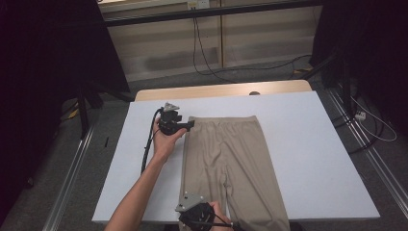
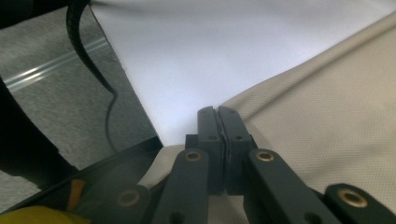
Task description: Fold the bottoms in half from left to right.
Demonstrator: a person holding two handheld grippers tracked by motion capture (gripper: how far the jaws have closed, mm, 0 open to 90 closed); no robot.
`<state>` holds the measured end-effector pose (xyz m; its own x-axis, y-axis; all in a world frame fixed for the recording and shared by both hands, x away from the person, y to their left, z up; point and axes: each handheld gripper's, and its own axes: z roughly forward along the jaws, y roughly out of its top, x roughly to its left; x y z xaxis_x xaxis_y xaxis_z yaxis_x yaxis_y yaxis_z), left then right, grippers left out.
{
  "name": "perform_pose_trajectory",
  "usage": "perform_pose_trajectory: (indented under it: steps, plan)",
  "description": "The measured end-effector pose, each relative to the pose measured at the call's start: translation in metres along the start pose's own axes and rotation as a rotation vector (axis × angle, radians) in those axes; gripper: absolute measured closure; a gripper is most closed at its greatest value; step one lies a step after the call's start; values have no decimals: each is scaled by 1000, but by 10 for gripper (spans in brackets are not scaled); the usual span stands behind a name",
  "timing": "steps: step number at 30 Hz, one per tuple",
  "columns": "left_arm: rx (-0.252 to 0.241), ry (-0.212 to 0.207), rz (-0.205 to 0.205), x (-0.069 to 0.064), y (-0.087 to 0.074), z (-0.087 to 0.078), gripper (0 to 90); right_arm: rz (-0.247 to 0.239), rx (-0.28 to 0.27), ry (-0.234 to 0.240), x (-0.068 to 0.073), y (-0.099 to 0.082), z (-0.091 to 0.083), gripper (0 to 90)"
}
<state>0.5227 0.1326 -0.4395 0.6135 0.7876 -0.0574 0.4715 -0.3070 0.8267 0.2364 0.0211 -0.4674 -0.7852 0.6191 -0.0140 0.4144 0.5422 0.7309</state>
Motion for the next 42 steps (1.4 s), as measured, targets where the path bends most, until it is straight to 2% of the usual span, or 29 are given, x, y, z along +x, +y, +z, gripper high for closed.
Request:
perform_pose_trajectory:
  steps: [1, 3, 4, 6, 7, 8, 9, 10, 12, 14, 19, 20, 21, 22, 23, 24, 25, 27, 30, 32, 33, 36, 42]
  plan:
    - [-1, -14, -25, 0, 1, 5, 399, 5, 2, 8, -2, 0, 0, 889]
    - [31, 6, -15, 5, 3, 11, 480, 3, -1, 18, -2, 0, 0, 890]
    - [43, 18, -37, 12, 4, 15, 509, 0, -3, 15, -2, -1, 0, 890]
    - [46, 19, -53, 16, 4, 17, 538, -3, -7, 14, -2, -1, 0, 890]
    - [59, 21, -89, 22, 2, 20, 555, -3, -7, 17, -2, -1, 0, 890]
    - [59, 21, -89, 22, 2, 20, 558, -3, -7, 17, -2, -1, 0, 890]
    - [86, 15, -99, 23, -1, 24, 573, 1, -3, 24, -3, -1, 0, 890]
    - [89, 14, -106, 22, -3, 27, 573, 2, -1, 26, -3, 0, 0, 890]
    - [97, 10, -106, 23, -4, 29, 573, 0, -3, 23, -3, 0, 0, 890]
    - [81, 13, -118, 23, -5, 31, 572, -1, -3, 16, -3, 0, 0, 890]
    - [93, 21, -78, 18, -1, 36, 577, 12, 4, 24, -3, 1, 0, 893]
    - [93, 21, -78, 18, -1, 36, 593, 12, 4, 24, -3, 1, 0, 893]
    - [98, -15, -89, 17, -1, 36, 641, 14, 3, 24, -4, 1, 0, 893]
    - [98, -15, -89, 17, -1, 36, 772, 14, 3, 24, -4, 1, 0, 893]
    - [106, -39, -95, 16, -1, 36, 772, 16, 3, 25, -4, 1, 0, 894]
    - [105, -36, -94, 14, -1, 36, 792, 19, 2, 29, -4, 1, 0, 896]
    - [109, -36, -95, 14, 0, 36, 822, 20, 3, 33, -5, 2, 0, 897]
    - [116, -61, -127, 18, 1, 33, 857, 41, -21, 62, -7, 3, -2, 897]
    - [89, -83, -176, 19, 4, 25, 861, 48, -59, 72, -11, 8, -15, 899]
    - [83, -89, -180, 19, 6, 23, 861, 62, -68, 80, -12, 10, -18, 899]
    - [64, -95, -191, 17, 10, 18, 861, 70, -93, 85, -12, 13, -23, 899]
    - [59, -97, -193, 17, 14, 13, 861, 69, -107, 92, -12, 16, -26, 899]
    - [24, -82, -239, 26, 19, -3, 861, 62, -162, 126, -5, 28, -35, 899]
